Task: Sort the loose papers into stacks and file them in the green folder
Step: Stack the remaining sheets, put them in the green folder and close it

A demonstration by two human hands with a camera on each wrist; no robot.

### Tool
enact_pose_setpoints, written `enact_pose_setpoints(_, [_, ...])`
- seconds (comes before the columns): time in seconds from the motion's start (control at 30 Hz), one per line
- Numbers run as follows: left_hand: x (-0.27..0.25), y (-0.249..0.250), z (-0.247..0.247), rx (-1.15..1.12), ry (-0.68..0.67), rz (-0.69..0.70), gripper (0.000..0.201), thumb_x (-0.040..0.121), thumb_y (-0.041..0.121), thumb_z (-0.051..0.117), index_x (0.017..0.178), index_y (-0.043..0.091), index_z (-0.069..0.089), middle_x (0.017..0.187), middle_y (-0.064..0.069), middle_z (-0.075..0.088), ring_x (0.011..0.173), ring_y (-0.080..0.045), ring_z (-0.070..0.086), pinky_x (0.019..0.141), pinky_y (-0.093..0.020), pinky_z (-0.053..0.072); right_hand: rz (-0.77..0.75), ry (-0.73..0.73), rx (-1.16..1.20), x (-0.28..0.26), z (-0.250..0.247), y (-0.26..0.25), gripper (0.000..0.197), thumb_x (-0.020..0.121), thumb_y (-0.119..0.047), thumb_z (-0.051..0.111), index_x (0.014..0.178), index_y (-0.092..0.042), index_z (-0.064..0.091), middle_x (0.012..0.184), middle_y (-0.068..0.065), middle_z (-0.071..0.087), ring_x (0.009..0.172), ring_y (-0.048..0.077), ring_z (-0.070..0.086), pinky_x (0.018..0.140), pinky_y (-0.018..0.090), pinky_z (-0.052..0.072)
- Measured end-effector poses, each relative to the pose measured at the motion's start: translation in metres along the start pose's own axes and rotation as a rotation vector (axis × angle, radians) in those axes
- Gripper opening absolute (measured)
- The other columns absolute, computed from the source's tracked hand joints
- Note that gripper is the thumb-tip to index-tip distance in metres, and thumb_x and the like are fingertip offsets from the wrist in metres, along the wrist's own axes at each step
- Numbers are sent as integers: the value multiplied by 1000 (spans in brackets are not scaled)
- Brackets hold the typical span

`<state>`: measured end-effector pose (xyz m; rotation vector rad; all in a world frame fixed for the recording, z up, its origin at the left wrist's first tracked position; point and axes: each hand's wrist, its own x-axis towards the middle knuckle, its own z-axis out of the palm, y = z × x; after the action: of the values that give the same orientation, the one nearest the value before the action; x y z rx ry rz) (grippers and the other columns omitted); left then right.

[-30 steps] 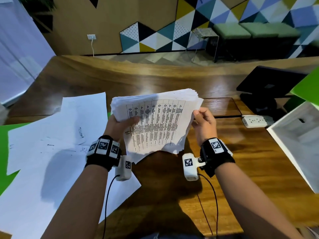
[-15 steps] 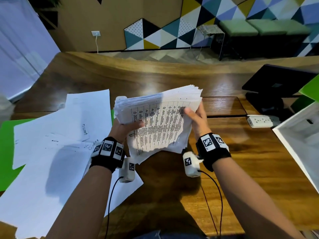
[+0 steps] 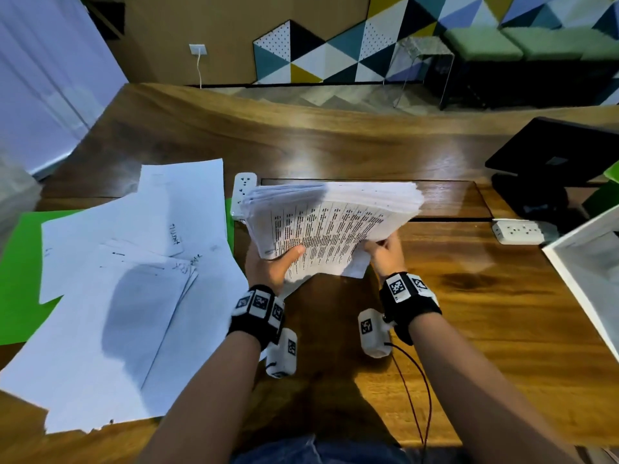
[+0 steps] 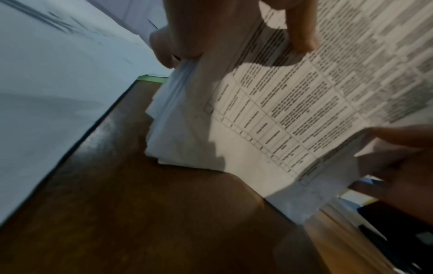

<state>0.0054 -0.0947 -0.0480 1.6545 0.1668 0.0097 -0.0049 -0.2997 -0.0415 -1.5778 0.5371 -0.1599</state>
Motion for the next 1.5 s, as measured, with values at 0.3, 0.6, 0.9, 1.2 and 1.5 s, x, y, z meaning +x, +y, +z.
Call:
enact_pose_setpoints(0.3, [12, 13, 25, 307, 186, -77, 60, 80, 41, 70, 122, 5, 47, 118, -15, 64, 107, -34, 61, 81, -28, 45, -14, 128, -194, 4, 9, -5, 31, 93, -4, 51, 123, -1, 50, 117, 13, 62, 106, 21, 57, 91, 34, 49])
enact_pose_setpoints(0.6, [16, -22, 19, 779, -285, -489, 64, 83, 19, 69, 130, 0, 29, 126, -20, 53, 111, -36, 58, 84, -38, 49, 396, 51, -709, 13, 6, 33, 29, 93, -4, 48, 121, 3, 51, 102, 14, 60, 83, 25, 57, 71, 31, 51])
enact_pose_setpoints(0.9, [27, -33, -63, 820, -149, -400, 45, 80, 30, 69, 118, 9, 55, 122, -13, 60, 116, -30, 55, 96, -34, 44, 378, 85, -1165, 1, 32, 32, 71, 85, -20, 62, 143, -9, 23, 146, 16, 29, 136, 33, 27, 111, 44, 27])
enact_pose_setpoints(1.2, [69, -50, -241, 911, 103, -597, 59, 79, 23, 72, 130, 5, 48, 139, -21, 44, 128, -36, 45, 104, -39, 41, -16, -186, -1171, -51, 157, 31, 52, 81, -13, 54, 133, -11, 43, 136, 14, 41, 126, 35, 36, 101, 42, 36])
enact_pose_setpoints(1.5, [77, -65, -362, 1135, 122, -785, 103, 71, 56, 71, 145, 3, 25, 151, -23, 24, 139, -40, 25, 112, -54, 26, 599, -462, -470, -112, 276, 51, 15, 85, -8, 56, 73, -17, 51, 74, 7, 57, 67, 22, 58, 72, 34, 54])
